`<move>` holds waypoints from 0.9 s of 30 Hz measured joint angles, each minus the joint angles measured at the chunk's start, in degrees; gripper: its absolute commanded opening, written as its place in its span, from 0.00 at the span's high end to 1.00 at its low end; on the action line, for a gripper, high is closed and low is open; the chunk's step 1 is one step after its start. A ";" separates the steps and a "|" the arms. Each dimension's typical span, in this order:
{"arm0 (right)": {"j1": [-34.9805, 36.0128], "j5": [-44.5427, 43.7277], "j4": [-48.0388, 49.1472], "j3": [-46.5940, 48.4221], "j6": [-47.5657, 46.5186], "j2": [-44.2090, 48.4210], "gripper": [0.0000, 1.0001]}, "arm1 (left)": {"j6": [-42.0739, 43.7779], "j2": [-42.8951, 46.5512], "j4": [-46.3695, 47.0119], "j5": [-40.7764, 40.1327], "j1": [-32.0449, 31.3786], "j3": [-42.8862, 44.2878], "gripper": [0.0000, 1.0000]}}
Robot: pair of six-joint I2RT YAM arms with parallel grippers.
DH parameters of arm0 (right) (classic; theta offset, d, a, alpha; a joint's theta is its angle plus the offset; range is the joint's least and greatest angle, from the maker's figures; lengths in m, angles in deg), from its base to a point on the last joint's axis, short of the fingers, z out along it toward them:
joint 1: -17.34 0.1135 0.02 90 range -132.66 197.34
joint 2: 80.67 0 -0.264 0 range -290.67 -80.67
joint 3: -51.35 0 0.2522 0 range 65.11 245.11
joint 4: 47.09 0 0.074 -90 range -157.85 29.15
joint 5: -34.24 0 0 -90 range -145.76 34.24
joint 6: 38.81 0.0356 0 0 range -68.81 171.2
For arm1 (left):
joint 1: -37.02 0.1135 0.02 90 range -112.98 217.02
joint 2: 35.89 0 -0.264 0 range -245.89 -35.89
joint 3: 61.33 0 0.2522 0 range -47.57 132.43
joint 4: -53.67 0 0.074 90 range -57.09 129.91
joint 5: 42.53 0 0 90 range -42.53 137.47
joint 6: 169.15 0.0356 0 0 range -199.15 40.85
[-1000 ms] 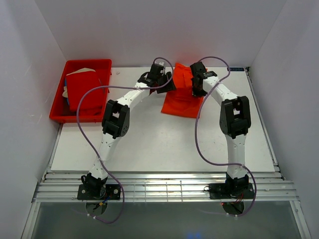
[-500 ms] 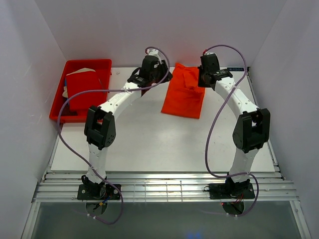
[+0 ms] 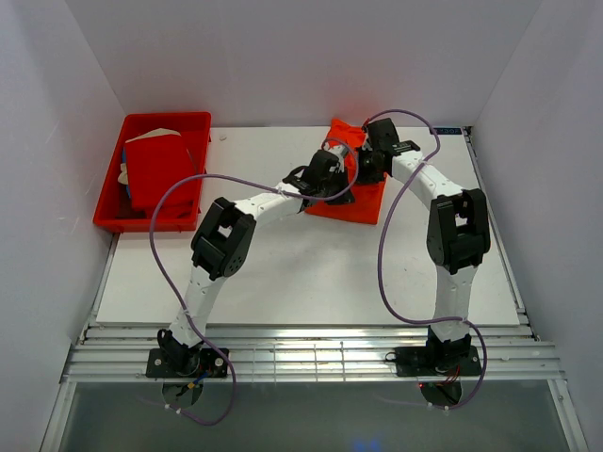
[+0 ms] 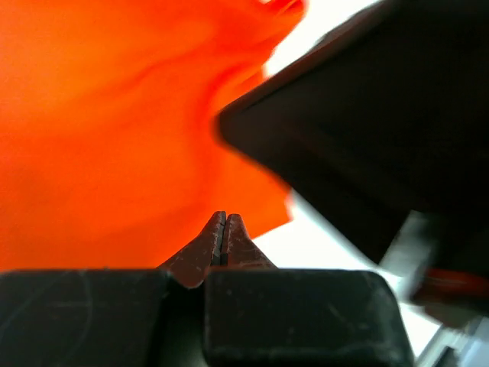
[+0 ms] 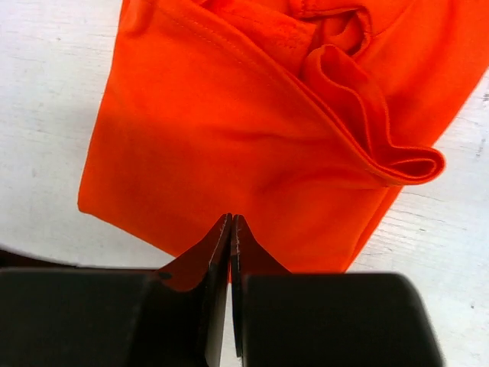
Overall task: Fold and stack the t-shirts
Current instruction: Fold the tshirt
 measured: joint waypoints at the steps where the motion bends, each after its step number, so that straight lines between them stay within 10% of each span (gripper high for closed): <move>1: 0.00 0.61 -0.02 0.00 0.22 -0.22 0.92 | 0.15 -0.37 -0.04 0.04 0.02 -0.76 1.00; 27: 0.00 4.44 1.27 -0.90 1.70 -2.45 0.92 | -0.72 10.43 15.08 -1.38 -3.04 -31.12 1.00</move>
